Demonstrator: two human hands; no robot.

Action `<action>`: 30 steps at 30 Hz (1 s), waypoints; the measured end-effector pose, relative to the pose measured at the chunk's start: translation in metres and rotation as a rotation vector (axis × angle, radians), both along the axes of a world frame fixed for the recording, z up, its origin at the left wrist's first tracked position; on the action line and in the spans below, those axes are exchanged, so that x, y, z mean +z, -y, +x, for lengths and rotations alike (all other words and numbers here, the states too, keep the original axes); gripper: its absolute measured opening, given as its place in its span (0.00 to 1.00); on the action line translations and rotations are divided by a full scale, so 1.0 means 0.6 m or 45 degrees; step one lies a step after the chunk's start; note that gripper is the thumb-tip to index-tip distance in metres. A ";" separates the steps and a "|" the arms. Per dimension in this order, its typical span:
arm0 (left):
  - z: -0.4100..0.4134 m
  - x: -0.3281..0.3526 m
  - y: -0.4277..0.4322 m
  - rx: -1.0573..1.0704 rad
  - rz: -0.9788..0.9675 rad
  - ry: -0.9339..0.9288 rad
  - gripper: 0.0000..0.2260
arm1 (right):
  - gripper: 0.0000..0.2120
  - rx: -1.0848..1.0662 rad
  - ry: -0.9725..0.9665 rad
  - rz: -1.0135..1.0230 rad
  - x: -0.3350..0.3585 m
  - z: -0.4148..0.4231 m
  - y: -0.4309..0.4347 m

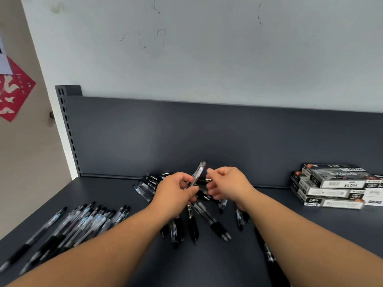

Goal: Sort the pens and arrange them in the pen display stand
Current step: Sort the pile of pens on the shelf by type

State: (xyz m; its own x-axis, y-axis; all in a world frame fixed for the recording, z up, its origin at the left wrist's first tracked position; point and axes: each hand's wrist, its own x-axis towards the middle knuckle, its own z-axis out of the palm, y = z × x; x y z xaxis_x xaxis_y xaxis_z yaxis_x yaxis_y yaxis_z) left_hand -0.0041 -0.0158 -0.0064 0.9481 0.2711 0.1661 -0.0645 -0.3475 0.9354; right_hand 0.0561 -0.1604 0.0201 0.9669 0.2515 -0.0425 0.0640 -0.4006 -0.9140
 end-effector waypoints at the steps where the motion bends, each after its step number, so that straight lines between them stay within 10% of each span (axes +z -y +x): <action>1: -0.002 -0.001 -0.001 0.005 -0.028 -0.007 0.06 | 0.12 -0.031 0.162 -0.335 -0.006 0.003 0.002; 6: -0.009 -0.004 -0.003 -0.025 -0.083 -0.022 0.07 | 0.13 0.017 0.310 -0.976 -0.027 -0.006 0.004; 18: 0.003 -0.003 0.008 0.046 -0.431 -0.102 0.07 | 0.13 0.020 -0.271 0.204 -0.011 -0.049 0.028; 30: 0.002 0.026 0.028 -0.051 -0.669 -0.207 0.05 | 0.10 0.135 -0.078 0.223 -0.002 -0.078 0.032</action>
State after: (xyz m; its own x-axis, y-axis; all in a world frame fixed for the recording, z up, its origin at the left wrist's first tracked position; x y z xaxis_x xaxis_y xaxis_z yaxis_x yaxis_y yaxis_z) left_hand -0.0026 -0.0326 0.0093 0.9615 0.2415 -0.1313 0.0917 0.1686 0.9814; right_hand 0.0093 -0.1797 0.0192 0.9316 0.3605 -0.0468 0.0398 -0.2290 -0.9726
